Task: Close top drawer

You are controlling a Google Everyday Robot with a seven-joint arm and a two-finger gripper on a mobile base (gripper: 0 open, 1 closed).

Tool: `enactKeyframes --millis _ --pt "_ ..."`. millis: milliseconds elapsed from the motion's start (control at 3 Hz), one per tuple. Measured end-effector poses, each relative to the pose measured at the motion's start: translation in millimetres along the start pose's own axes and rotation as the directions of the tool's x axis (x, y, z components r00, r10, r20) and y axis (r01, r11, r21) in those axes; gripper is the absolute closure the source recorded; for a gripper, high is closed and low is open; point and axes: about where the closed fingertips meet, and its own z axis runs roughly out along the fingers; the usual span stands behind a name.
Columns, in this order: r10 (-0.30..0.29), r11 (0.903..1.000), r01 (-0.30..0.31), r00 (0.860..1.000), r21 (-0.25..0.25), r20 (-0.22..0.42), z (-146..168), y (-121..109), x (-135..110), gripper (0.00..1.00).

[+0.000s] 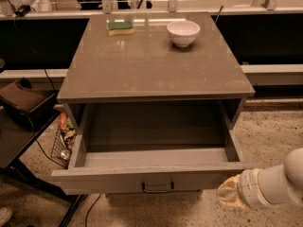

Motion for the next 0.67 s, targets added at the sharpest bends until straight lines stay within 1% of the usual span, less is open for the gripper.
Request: enactKeyframes --millis 333,667 --pt "0.004 0.9994 -0.004 1.000 0.034 0.005 1.5 -40.8 10.8 1.00" --pt "0.005 0.9992 -0.005 1.000 0.040 0.006 1.5 -47.8 13.1 1.00"
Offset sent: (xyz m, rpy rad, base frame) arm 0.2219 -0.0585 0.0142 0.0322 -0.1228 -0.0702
